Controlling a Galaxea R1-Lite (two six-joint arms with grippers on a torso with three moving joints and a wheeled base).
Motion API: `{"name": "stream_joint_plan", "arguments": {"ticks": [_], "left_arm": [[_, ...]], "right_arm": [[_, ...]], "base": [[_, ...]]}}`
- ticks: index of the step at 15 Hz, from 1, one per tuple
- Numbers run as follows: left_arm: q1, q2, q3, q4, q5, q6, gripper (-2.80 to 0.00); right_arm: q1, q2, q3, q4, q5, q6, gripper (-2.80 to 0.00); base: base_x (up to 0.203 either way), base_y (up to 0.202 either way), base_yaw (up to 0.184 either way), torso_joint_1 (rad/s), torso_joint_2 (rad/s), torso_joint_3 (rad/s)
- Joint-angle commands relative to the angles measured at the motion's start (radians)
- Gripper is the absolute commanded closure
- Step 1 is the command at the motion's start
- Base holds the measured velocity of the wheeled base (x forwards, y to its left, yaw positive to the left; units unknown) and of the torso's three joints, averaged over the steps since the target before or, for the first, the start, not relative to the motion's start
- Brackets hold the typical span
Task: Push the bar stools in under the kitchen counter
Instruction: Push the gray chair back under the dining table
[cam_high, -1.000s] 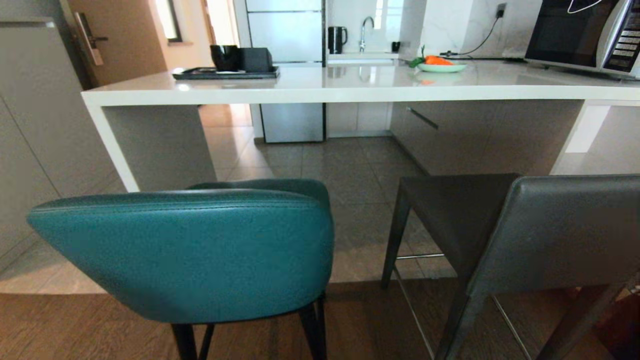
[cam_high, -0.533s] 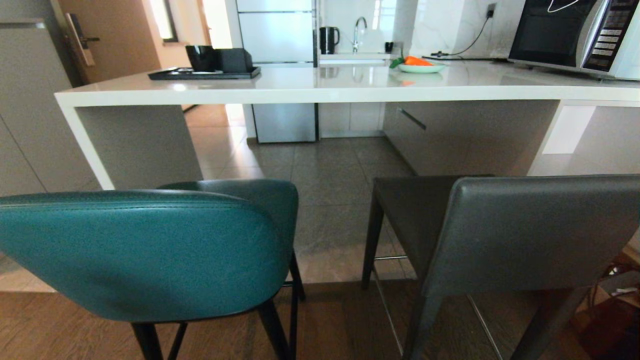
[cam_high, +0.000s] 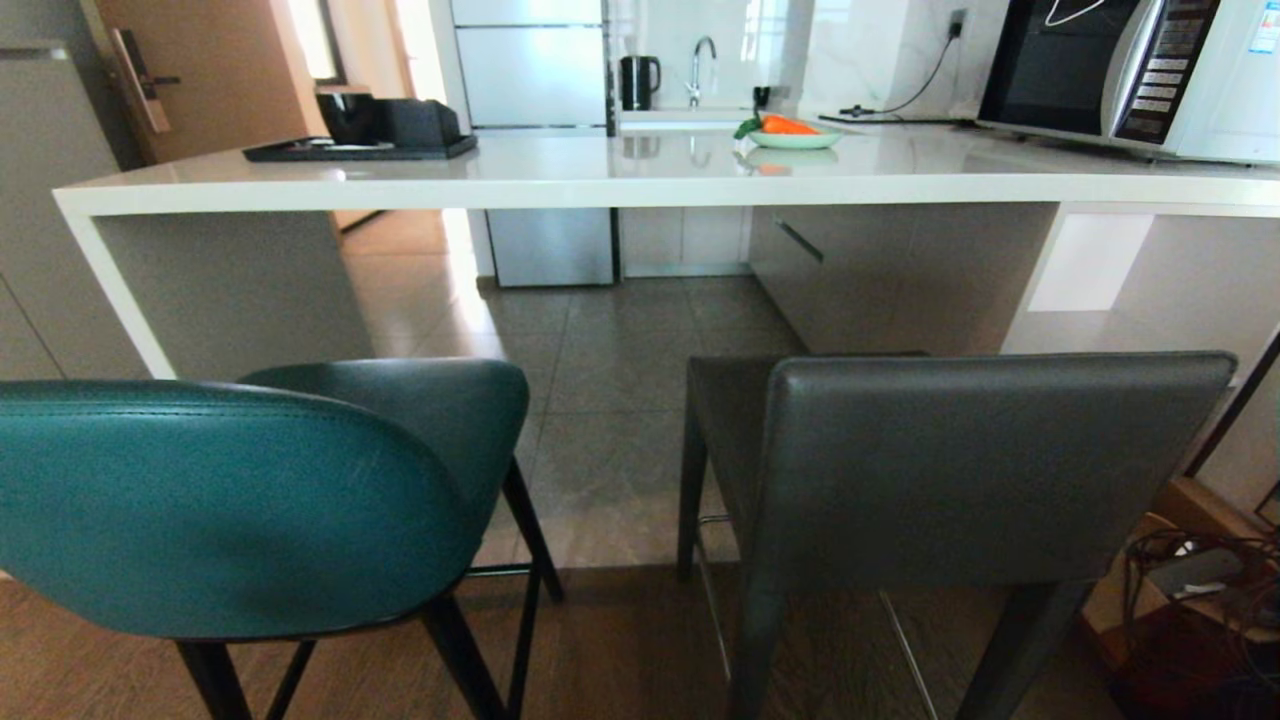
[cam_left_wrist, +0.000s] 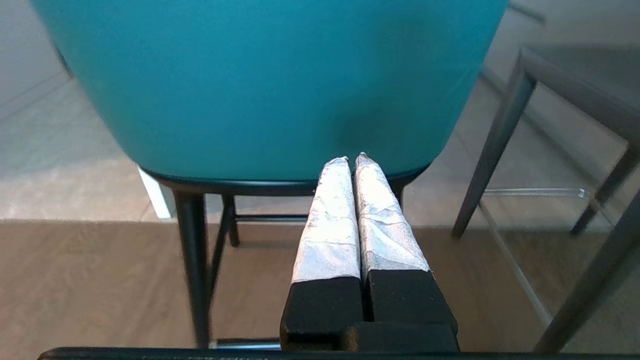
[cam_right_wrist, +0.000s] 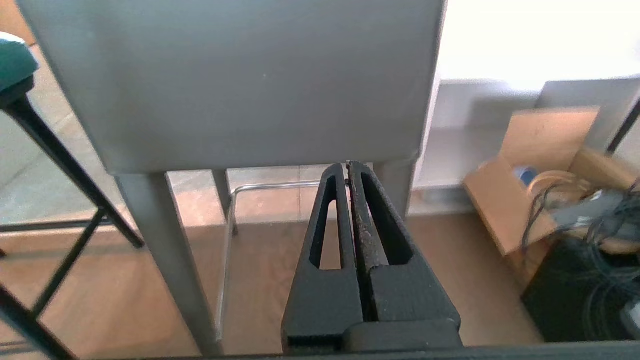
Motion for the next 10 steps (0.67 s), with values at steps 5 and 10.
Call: {"name": "stream_joint_plan", "arguments": {"ticks": [5, 10], "left_arm": [[0.000, 0.002, 0.032, -0.002, 0.000, -0.001, 0.00], [0.000, 0.002, 0.032, -0.003, 0.000, -0.001, 0.00]], "right_arm": [[0.000, 0.002, 0.025, 0.000, 0.000, -0.001, 0.00], [0.000, 0.002, 0.025, 0.000, 0.000, -0.001, 0.00]], "base": [[0.000, -0.193, 0.001, 0.003, 0.00, 0.003], [0.000, -0.193, 0.000, 0.003, 0.00, 0.004]]}}
